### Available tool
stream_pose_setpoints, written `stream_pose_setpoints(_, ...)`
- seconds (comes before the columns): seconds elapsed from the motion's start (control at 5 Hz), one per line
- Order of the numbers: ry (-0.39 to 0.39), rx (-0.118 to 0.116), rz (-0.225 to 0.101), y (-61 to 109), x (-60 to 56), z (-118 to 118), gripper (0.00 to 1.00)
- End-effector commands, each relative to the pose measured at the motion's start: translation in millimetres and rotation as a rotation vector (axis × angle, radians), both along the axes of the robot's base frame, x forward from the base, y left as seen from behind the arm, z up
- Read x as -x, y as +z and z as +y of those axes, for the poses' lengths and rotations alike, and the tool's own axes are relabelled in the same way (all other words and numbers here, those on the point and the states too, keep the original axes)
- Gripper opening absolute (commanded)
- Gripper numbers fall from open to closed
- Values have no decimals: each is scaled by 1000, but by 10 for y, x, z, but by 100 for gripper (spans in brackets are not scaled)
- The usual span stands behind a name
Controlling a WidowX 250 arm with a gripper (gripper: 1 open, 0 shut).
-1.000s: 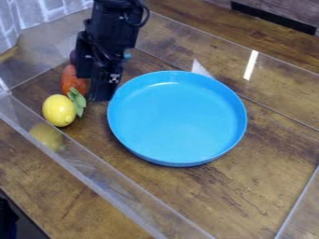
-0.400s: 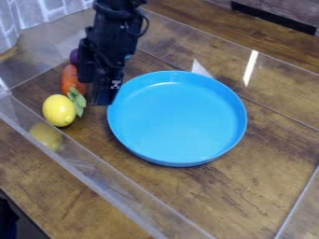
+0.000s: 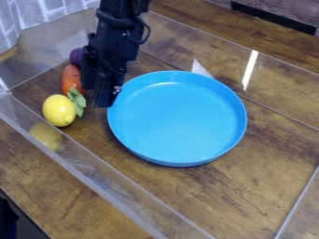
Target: Put the carrot on the blue tray
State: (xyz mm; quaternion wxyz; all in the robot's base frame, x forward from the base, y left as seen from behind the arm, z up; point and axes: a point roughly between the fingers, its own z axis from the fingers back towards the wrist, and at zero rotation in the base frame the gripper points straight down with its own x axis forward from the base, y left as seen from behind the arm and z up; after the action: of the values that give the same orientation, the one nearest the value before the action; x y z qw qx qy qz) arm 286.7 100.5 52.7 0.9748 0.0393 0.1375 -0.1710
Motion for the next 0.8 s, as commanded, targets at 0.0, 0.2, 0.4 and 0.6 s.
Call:
stream_pose_setpoints(0.0, 9, -19, -55, 152, -77, 84, 0)
stream_pose_setpoints(0.2, -6, -17, -63, 178, -98, 50, 0)
stream_pose_setpoints(0.4, -20, -14, -71, 199, -119, 18, 0)
stream_pose_setpoints(0.6, -33, -12, -79, 222, -139, -20, 0)
